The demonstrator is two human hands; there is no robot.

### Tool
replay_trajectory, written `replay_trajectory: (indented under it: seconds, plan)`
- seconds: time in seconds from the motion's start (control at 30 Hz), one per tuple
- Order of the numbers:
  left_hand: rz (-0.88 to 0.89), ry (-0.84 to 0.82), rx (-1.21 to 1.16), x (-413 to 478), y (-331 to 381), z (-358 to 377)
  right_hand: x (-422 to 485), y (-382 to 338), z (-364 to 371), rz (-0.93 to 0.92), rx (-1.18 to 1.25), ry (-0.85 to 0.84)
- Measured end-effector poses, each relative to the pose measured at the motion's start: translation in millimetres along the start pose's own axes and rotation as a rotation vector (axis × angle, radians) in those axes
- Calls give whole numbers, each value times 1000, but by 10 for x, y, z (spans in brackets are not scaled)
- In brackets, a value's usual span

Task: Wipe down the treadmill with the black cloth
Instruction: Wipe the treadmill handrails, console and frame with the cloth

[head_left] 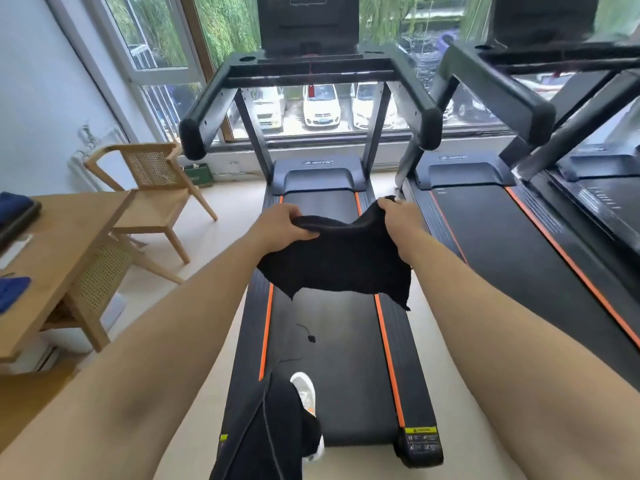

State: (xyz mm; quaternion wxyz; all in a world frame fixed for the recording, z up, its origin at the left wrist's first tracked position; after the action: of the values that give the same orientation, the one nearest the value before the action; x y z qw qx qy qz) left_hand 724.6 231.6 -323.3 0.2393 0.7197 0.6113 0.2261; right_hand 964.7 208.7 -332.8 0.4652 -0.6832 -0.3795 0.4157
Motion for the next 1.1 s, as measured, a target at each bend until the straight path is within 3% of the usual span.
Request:
replay_trajectory:
  seconds: [0.27, 0.53, 0.8, 0.93, 1.1]
  plan:
    - [-65, 116, 8, 1836, -520, -235, 1566, -490, 1095, -16, 6, -75]
    - [-270, -138, -153, 3603, -838, -1236, 2839, -1993, 2339, 33, -161, -173]
    - [-450, -82, -122, 4117, -1169, -2347, 3397, -3184, 3251, 17, -287, -386]
    - [-492, -19, -9, 4286, -1595, -2660, 3747, -3266, 3852, 32, -297, -515]
    - [-725, 145, -4, 4323, -2230, -3122, 4250, -3226, 4637, 61, -279, -663]
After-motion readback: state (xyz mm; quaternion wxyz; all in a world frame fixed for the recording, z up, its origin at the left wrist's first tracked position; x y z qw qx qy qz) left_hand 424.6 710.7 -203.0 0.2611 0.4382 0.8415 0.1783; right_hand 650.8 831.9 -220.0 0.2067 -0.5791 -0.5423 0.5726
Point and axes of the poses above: each hand's wrist, its own x-axis towards the middle knuckle, its own z-axis out of the palm, y = z × x, the point moved 7 cm from there along x, towards the middle knuckle, and after that the axes turned 5 degrees about y, right-handed, at the moved point
